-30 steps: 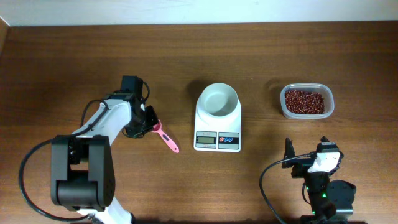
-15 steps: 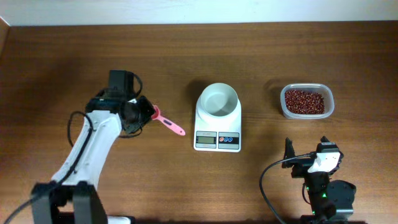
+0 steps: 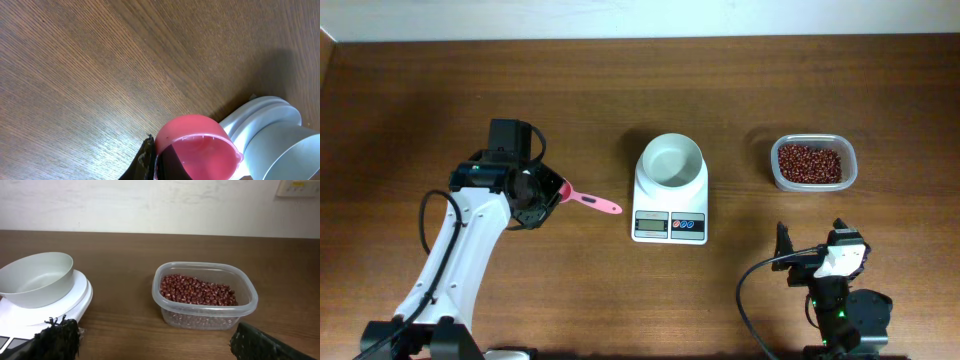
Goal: Scoop and weigh 50g on scale
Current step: 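Lift the pink scoop with the left gripper toward the scale, then move the right gripper to the scoop handle held by the left gripper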
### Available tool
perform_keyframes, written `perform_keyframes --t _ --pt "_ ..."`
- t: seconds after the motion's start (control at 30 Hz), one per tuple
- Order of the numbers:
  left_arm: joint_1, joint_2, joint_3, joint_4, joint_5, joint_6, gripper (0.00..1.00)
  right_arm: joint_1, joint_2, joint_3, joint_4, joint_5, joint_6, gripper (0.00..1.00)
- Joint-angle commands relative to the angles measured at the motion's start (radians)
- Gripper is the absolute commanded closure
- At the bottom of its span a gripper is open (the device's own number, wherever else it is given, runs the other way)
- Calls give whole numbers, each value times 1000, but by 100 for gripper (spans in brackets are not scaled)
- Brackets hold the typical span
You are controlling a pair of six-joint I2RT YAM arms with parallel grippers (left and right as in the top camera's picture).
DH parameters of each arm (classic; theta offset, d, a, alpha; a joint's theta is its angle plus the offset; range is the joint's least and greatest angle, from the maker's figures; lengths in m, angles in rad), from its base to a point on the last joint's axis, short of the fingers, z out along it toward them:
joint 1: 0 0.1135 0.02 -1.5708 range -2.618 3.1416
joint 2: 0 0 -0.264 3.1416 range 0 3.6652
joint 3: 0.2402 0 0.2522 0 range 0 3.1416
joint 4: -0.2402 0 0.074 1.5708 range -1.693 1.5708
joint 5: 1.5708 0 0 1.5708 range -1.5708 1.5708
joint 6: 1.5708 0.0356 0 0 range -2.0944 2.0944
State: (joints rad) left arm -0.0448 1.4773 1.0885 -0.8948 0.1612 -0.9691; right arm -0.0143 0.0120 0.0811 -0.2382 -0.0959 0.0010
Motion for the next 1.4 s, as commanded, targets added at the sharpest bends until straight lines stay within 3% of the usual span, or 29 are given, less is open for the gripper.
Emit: perform_keyframes --t 0.0,0.07,0.13,0.27,0.33,0.63,0.77,0.9,1.0,1.1,1.23,1.37 --pt "-1 -13 2 3 7 -14 100 -4 -5 -6 8 -275 7 1" --pt "-1 -13 2 4 7 -14 100 -4 -5 -6 12 -462 61 1" --pt "-1 -13 2 4 7 -14 100 -4 -5 -6 30 -504 183 1" --pt "-1 -13 2 4 7 -14 100 -4 -5 -6 77 -504 692 1" --pt "-1 -13 2 3 8 -15 100 -4 -5 -6 70 -503 827 1" --pt "-1 -13 2 3 8 -56 100 -6 21 46 161 -495 819 1" --pt "-1 -13 2 2 8 -56 100 -6 240 173 97 -508 783 1" --pt "-2 -13 2 -1 81 -66 100 -6 502 266 191 -745 768 1" --pt "-14 -13 1 -16 113 -143 100 -2 642 265 220 -822 837 1" --pt "-68 -13 2 -11 113 -187 100 73 750 265 248 -836 843 1" --pt "-135 -13 2 -9 117 -190 100 232 862 265 452 -813 846 1" --pt "-204 -14 1 -8 176 -190 100 401 990 265 595 -658 902 1"
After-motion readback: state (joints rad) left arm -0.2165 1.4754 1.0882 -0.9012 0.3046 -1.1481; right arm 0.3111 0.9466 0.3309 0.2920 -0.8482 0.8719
